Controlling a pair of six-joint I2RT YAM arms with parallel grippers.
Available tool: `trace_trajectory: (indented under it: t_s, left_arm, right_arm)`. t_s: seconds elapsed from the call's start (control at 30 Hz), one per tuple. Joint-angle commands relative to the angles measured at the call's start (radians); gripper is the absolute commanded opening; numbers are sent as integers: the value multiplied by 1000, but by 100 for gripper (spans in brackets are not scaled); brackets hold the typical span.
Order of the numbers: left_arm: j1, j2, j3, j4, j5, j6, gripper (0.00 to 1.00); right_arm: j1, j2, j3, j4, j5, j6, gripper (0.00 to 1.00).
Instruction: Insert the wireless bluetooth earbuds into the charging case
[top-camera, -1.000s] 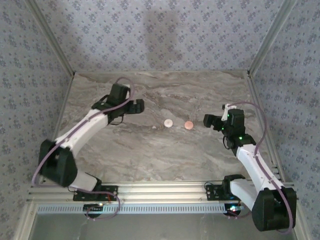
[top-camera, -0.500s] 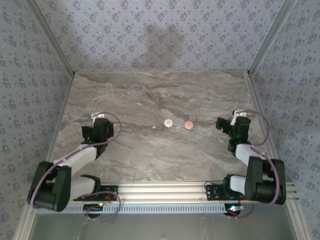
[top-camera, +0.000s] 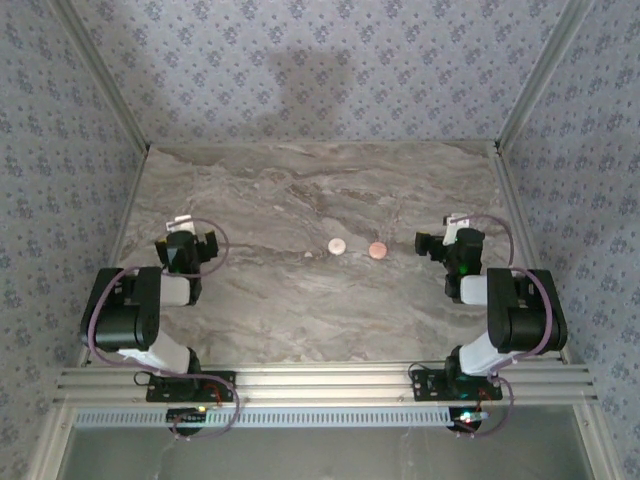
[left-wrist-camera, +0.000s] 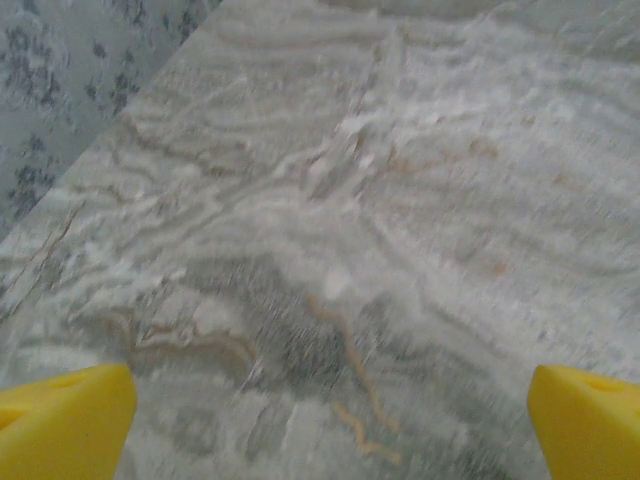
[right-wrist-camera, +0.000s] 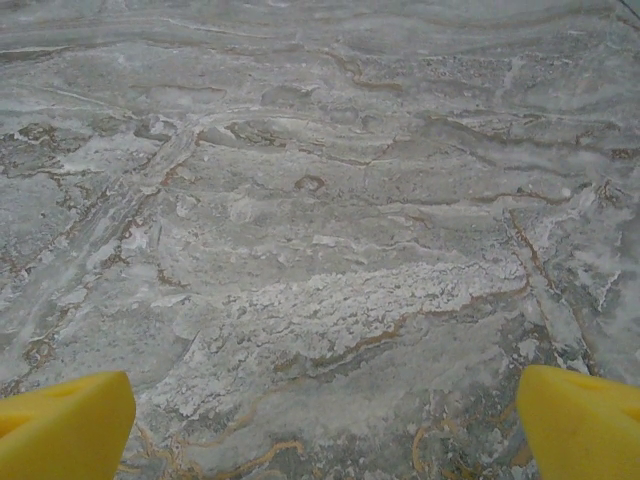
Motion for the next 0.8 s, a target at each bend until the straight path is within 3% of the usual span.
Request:
trace_trajectory:
  t_s: [0.0,0.77]
  left_arm:
    - [3,-21,22,17,60,-18,100]
    - [2,-17,19,29,59,-13,100]
  right_arm:
    - [6,-4,22,29,31,-23,100]
    - [5,-5,18,35,5,-30,100]
